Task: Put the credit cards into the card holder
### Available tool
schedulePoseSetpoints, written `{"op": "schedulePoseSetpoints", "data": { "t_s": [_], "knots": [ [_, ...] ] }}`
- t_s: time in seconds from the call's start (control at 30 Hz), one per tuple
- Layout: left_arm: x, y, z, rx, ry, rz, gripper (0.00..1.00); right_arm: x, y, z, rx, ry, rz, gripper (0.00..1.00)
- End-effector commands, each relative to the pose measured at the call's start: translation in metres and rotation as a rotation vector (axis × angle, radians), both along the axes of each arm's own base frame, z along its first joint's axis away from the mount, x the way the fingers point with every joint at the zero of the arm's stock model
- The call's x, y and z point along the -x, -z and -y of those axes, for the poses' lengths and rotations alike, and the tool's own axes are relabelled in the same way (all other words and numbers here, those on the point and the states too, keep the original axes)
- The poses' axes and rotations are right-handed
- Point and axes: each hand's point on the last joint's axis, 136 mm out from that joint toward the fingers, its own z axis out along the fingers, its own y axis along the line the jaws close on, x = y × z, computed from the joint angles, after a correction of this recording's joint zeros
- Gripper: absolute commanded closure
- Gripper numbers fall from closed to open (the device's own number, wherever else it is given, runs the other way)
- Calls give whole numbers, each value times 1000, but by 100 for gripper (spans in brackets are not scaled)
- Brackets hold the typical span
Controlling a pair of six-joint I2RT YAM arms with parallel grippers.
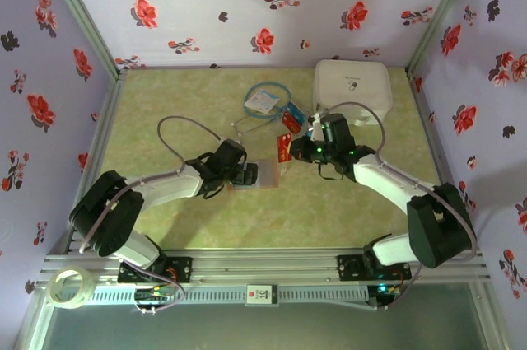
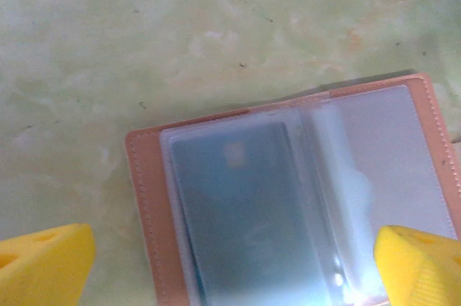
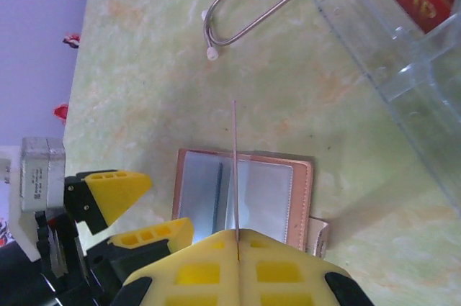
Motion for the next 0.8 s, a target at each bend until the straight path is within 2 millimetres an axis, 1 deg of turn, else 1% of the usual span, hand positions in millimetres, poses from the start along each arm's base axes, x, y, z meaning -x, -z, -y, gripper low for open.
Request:
{"op": "schedulePoseSetpoints", "data": {
  "t_s": [0.0,0.23,0.47,0.77],
  "knots": [
    [1,3,-19,-123,11,1,0,-6,-7,-15,-131,-8,21,100],
    [4,16,-30,-185,17,-16,0,0,11,-30,-154,-33,6,100],
    [5,22,-39,-207,7,-23,0,5,25,-47,-173,-59,-9,100],
    [14,35,-51,-215,-19,-50,0,8,41,-59,-182,-70,-30,100]
  ]
}}
